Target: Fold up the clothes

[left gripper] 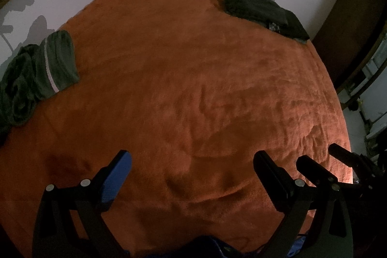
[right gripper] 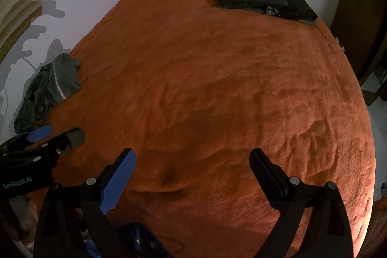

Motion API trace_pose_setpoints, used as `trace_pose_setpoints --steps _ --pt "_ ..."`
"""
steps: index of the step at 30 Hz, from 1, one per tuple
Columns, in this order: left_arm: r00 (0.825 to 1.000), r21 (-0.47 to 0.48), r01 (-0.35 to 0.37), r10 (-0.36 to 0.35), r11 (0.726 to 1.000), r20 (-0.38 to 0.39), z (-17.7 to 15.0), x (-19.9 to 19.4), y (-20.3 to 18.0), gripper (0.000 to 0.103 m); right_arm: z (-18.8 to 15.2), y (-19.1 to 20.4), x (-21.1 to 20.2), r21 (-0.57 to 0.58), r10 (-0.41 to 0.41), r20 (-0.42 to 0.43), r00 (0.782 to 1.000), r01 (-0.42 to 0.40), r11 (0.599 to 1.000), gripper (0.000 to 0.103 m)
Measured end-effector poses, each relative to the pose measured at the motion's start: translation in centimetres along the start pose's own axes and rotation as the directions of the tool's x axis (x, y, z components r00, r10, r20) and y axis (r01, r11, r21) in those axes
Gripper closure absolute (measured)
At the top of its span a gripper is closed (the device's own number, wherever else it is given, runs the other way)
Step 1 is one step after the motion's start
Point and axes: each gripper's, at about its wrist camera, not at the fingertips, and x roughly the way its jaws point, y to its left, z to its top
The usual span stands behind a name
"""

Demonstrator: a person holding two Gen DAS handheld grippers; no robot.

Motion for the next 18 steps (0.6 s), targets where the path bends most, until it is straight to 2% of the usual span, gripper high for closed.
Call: trace_pose_setpoints --steps 18 --pt "1.000 -0.008 0.005 -0.005 1.000 -0.015 -0.19 0.49 0.32 0.002 -0.02 -0.13 0.20 0.003 0.001 -0.006 1.000 -0.001 1.000 0.008"
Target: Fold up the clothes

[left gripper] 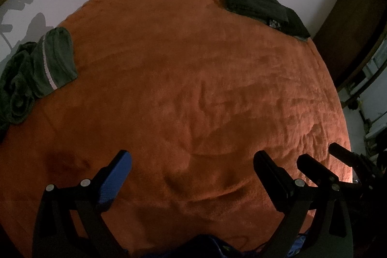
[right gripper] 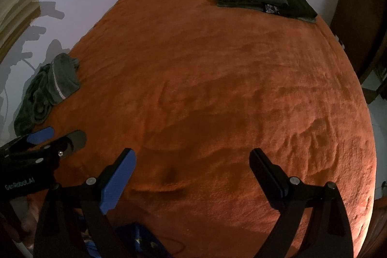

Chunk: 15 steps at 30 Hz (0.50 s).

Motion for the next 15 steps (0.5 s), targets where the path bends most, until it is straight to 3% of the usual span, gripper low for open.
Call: trace_pose_setpoints --steps 15 --pt "1.000 -0.009 0.008 -0.008 1.000 -0.004 -0.27 0.13 0.18 0.002 0.06 -0.01 0.13 0.005 -0.003 -0.001 1.000 0.003 1.000 0.008"
